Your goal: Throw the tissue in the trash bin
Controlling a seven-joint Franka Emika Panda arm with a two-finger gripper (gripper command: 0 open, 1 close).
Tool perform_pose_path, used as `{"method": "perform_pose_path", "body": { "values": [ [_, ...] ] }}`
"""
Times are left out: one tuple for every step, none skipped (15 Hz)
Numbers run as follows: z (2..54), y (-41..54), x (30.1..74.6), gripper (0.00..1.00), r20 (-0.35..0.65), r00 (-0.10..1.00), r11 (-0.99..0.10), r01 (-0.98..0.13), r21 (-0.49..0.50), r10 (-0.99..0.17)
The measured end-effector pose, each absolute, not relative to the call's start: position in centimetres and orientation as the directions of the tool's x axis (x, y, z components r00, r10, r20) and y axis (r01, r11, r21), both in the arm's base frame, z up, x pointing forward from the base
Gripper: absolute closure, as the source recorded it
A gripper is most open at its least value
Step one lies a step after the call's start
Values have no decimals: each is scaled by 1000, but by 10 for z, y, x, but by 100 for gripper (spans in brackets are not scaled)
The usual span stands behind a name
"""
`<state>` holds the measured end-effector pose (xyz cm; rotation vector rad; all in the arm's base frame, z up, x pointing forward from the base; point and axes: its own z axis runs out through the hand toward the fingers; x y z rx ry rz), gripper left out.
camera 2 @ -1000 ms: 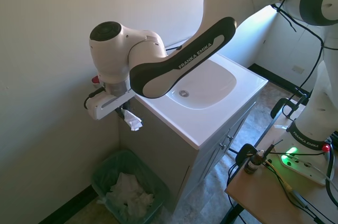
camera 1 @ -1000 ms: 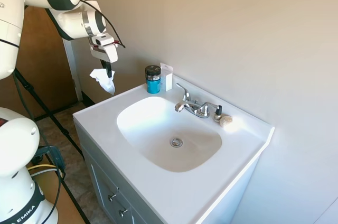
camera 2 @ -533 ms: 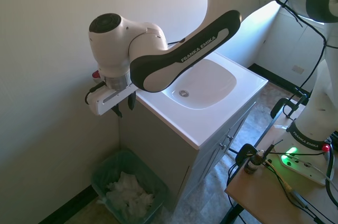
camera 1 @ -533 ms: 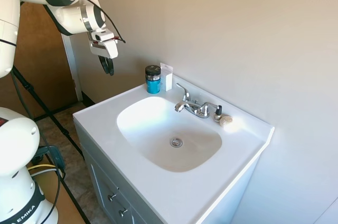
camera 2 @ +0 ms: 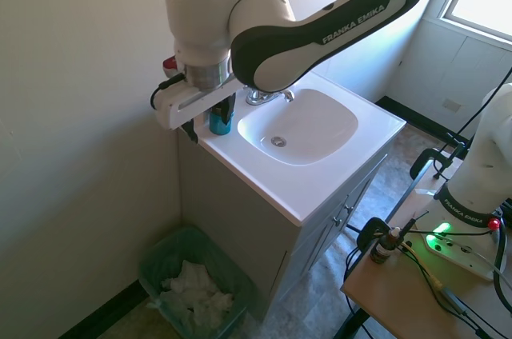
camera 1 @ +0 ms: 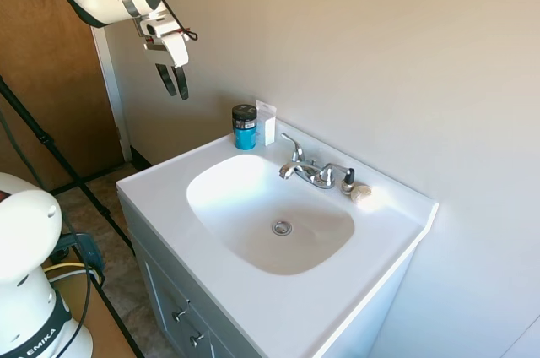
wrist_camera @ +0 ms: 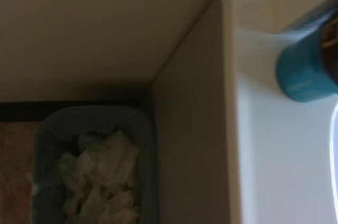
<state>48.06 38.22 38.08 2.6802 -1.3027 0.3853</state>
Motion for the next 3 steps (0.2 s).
{"method": "perform_pose_path", "body": {
  "values": [
    [388, 369, 479, 0, 291, 576, -600, -800, 6, -764],
    [394, 356, 476, 0, 292, 559, -584, -811, -2, -776],
    [399, 346, 474, 0, 287, 542, -568, -823, -9, -790]
  ]
}}
